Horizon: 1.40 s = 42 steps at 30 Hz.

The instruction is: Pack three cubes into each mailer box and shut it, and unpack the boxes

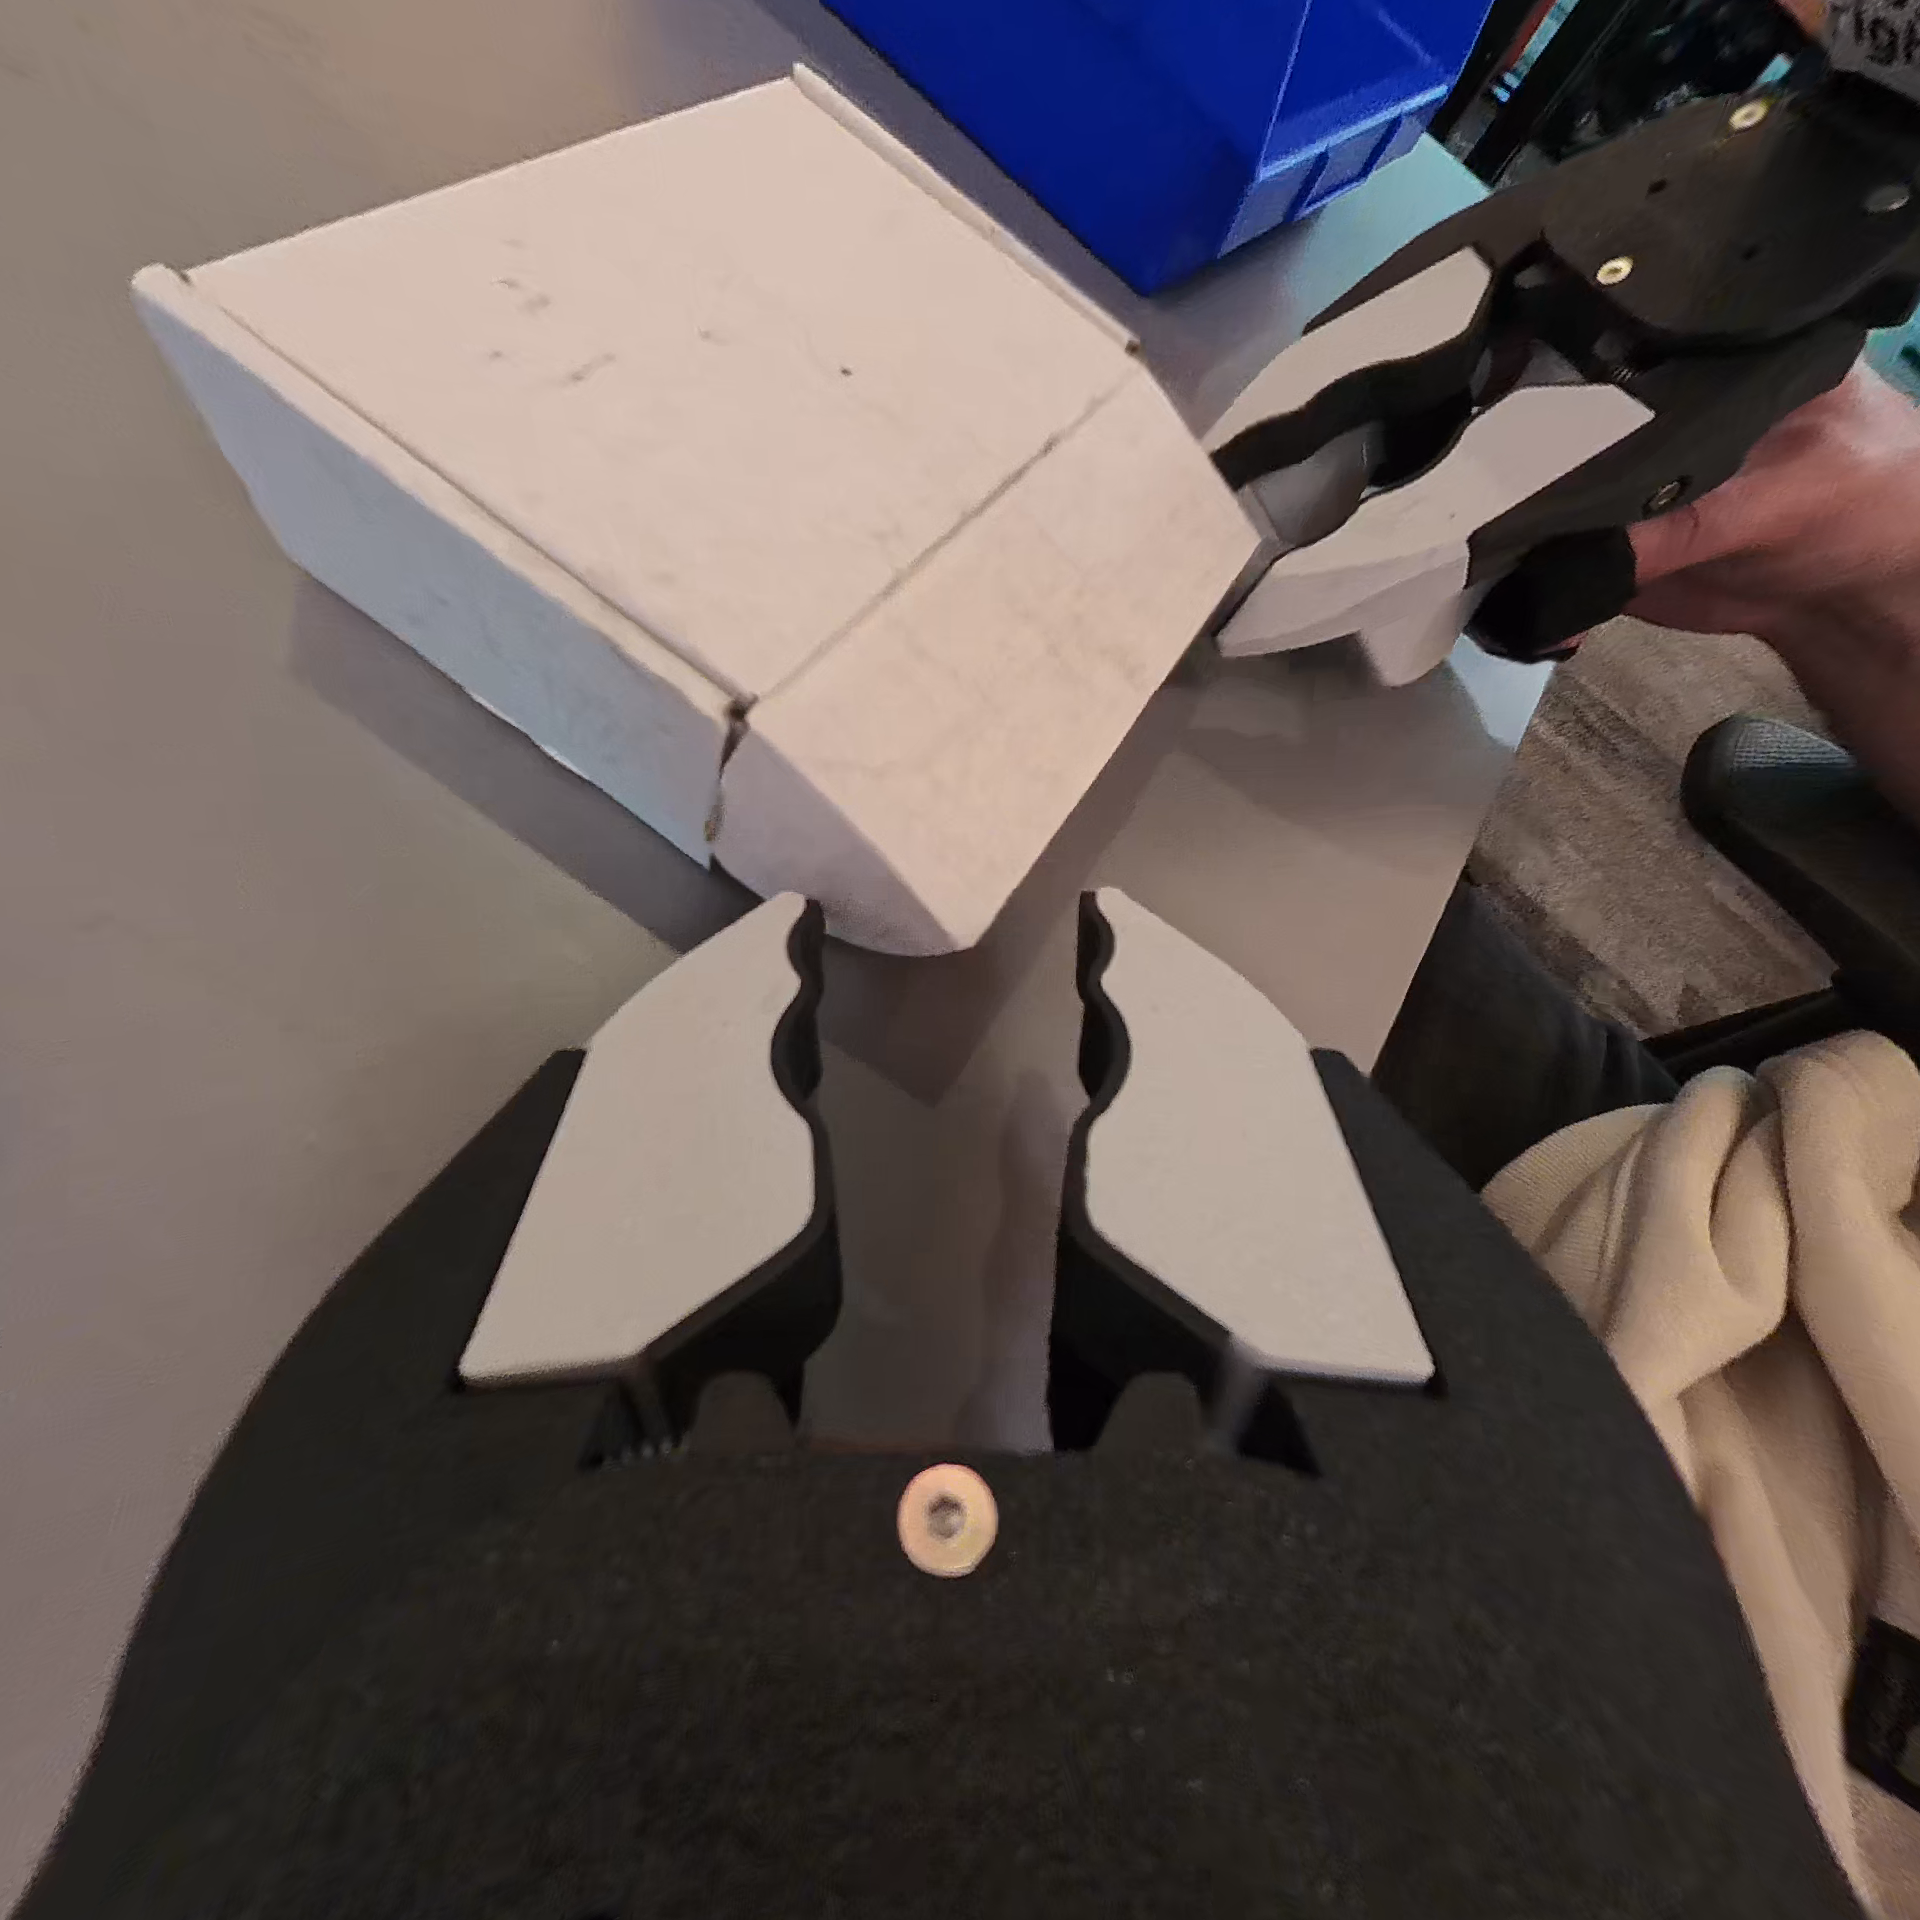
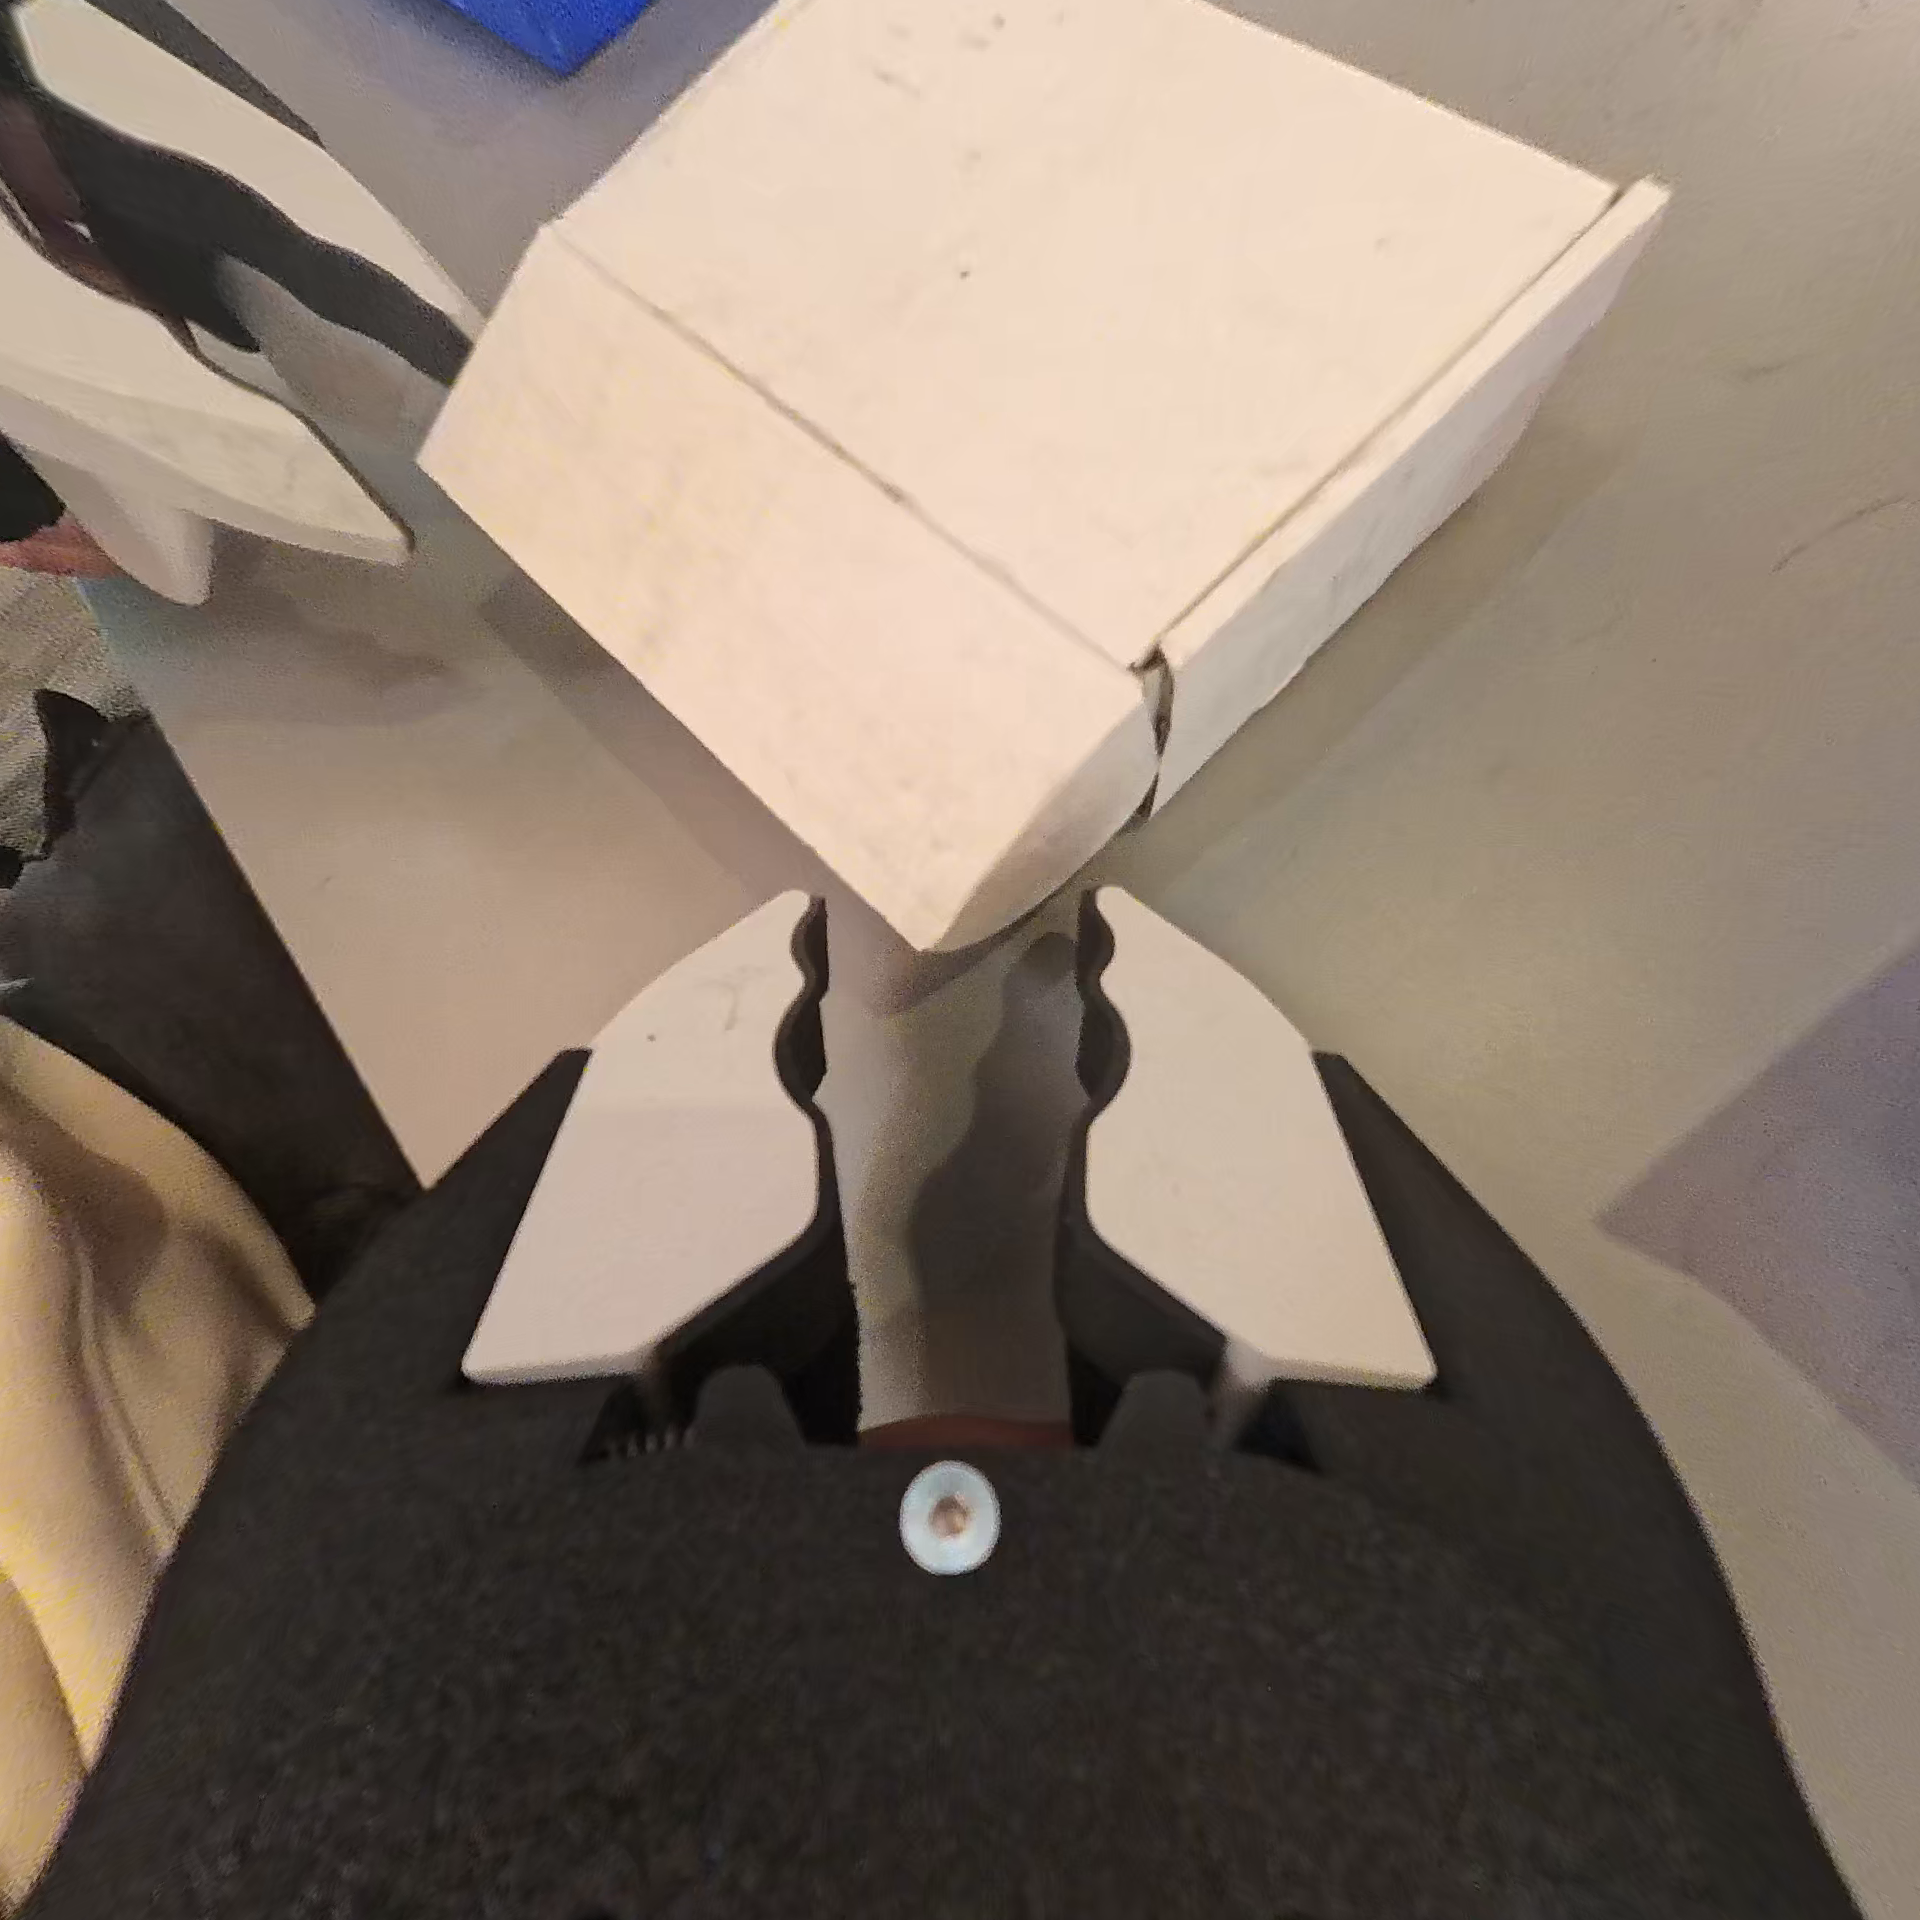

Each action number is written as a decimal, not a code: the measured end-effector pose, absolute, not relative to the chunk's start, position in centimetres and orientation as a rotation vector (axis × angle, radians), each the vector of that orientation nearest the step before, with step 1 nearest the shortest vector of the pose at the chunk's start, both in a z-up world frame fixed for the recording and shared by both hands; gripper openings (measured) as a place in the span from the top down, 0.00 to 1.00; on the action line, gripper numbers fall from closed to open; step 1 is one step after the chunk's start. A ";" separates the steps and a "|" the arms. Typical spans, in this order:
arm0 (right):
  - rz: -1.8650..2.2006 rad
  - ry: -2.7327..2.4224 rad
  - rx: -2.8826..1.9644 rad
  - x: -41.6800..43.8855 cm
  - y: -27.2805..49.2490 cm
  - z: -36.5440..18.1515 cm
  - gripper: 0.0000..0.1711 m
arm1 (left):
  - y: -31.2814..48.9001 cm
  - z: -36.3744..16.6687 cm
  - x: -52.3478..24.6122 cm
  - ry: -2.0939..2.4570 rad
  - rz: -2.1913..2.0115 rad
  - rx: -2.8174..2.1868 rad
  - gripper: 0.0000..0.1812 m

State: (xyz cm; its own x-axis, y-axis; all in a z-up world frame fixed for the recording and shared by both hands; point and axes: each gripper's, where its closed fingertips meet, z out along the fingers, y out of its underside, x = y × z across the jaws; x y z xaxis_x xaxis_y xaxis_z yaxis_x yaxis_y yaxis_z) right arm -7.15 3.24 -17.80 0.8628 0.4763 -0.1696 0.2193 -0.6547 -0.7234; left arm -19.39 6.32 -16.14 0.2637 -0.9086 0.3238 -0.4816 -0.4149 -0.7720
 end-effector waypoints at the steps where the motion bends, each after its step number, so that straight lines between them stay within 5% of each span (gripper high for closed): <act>1: 0.460 -0.497 -2.287 -7.0 3.0 -17.6 0.74 | 6.3 -16.0 -19.4 1.245 -1.061 -2.005 0.75; 42: 0.429 -0.484 -2.371 -6.2 6.3 -17.4 0.69 | 9.1 -16.3 -17.5 1.211 -1.152 -2.076 0.73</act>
